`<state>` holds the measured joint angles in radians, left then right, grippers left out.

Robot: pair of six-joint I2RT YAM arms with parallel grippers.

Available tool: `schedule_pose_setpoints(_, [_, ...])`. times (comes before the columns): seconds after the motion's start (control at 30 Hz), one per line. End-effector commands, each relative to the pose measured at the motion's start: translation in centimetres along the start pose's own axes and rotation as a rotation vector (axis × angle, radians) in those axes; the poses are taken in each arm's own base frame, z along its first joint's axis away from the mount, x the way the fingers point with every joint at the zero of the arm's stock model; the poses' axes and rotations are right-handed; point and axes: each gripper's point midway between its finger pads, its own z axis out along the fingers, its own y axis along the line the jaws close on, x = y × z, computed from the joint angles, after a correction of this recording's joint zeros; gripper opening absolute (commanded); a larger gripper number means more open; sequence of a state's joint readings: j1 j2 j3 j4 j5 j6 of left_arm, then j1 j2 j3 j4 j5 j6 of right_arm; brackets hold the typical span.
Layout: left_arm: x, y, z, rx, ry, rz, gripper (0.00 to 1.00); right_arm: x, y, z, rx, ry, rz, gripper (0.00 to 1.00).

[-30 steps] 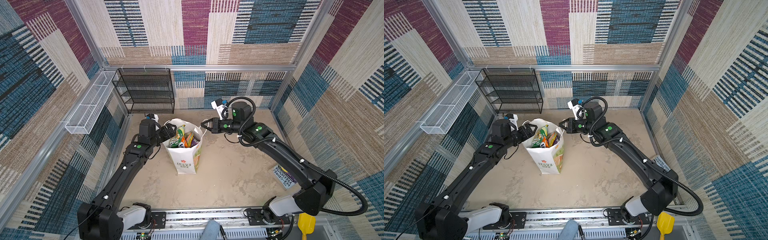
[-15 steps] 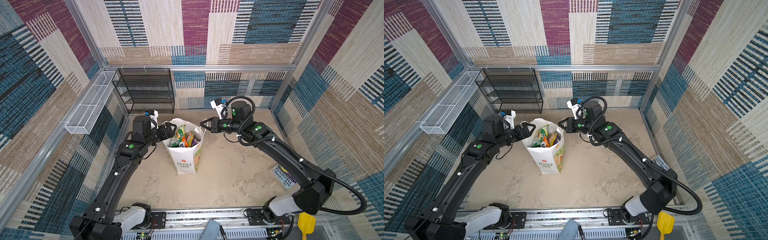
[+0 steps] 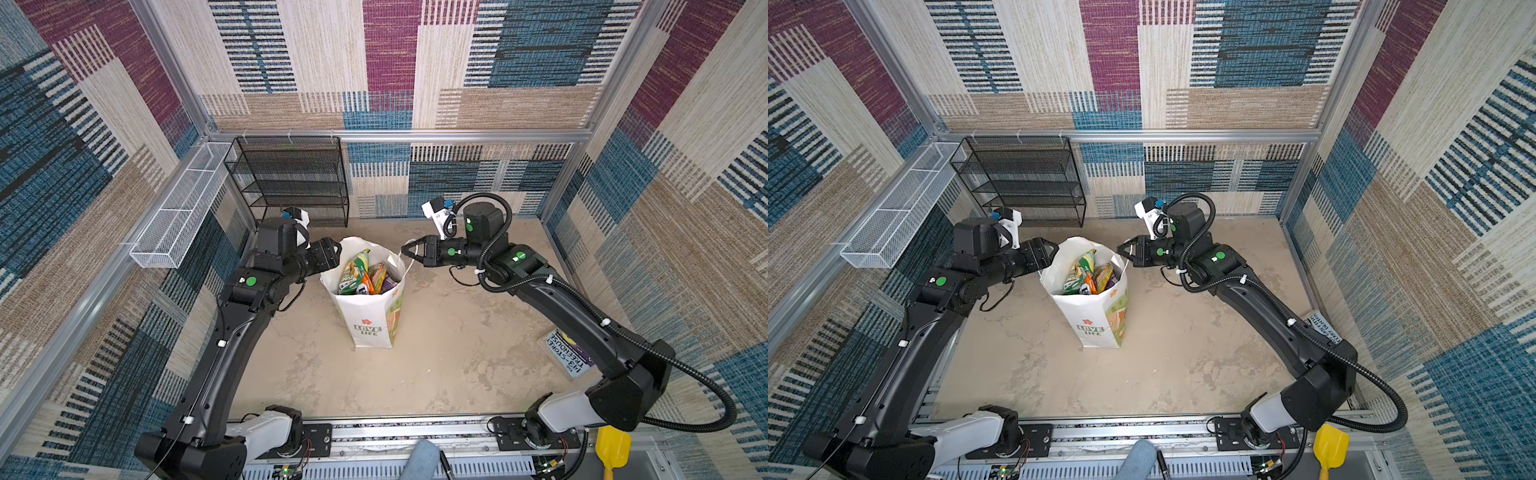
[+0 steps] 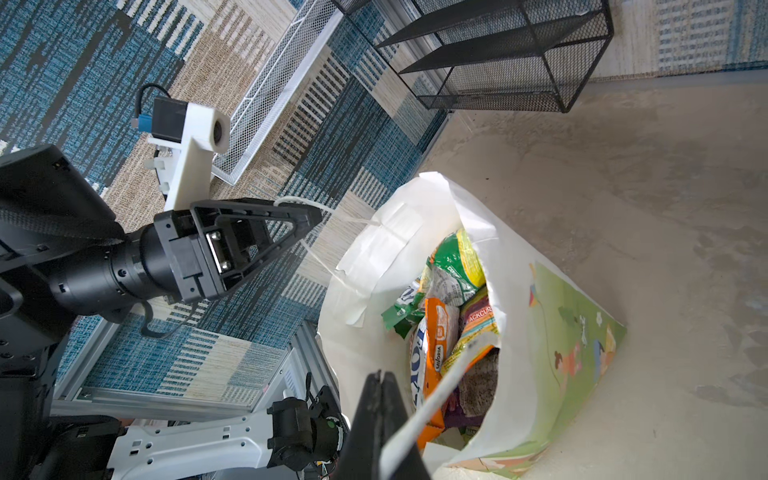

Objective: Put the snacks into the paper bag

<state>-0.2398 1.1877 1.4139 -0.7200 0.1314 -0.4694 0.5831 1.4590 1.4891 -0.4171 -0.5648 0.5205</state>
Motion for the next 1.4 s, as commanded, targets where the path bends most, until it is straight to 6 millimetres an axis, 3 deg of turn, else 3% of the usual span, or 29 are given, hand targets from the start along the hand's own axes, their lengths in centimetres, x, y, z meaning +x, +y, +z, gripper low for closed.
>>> schedule_pose_setpoints(0.0, [-0.3,1.0,-0.8,-0.061,-0.021,0.035,0.68,-0.8,0.8,-0.3,-0.022,-0.036,-0.034,0.0])
schedule_pose_setpoints(0.2, [-0.6,1.2,-1.2,-0.076,-0.035,0.039,0.57,-0.9,0.9,-0.4,-0.023,-0.038,-0.037,0.0])
schedule_pose_setpoints(0.47, [-1.3,0.6,-0.9,-0.048,-0.053,0.037,0.2,-0.9,0.6,-0.5,-0.01,-0.041,-0.042,0.0])
schedule_pose_setpoints(0.63, [-2.0,-0.5,0.9,0.01,-0.038,0.029,0.0,-1.5,-0.4,-0.3,0.014,-0.056,-0.048,0.0])
schedule_pose_setpoints(0.73, [-2.6,-2.0,2.2,0.067,0.002,0.005,0.0,-3.0,-1.8,-0.3,0.025,-0.068,-0.022,0.0])
schedule_pose_setpoints(0.8, [-3.6,-3.7,2.4,0.137,0.016,-0.013,0.0,-5.0,-1.5,-0.5,0.007,-0.084,-0.017,0.0])
schedule_pose_setpoints(0.87, [-5.2,-5.7,1.6,0.203,0.007,-0.031,0.0,-7.6,0.3,-1.2,-0.01,-0.117,-0.045,0.0])
schedule_pose_setpoints(0.93, [-7.1,-7.6,-0.5,0.261,-0.043,-0.04,0.0,-10.0,2.8,-2.4,-0.041,-0.164,-0.087,0.0])
schedule_pose_setpoints(1.03, [-9.1,-8.8,-3.1,0.285,-0.138,-0.039,0.0,-12.3,4.6,-3.6,-0.038,-0.211,-0.123,0.0])
schedule_pose_setpoints(1.1, [-9.3,-9.0,-3.2,0.297,-0.158,-0.04,0.0,-12.1,4.3,-3.4,-0.035,-0.201,-0.12,0.0])
schedule_pose_setpoints(1.17, [-8.4,-8.7,-1.9,0.297,-0.124,-0.047,0.0,-11.1,3.0,-2.8,-0.019,-0.18,-0.106,0.0])
schedule_pose_setpoints(1.37, [-3.4,-7.2,3.4,0.321,0.034,-0.098,0.0,-6.8,-2.6,-2.1,0.038,-0.138,-0.014,0.0])
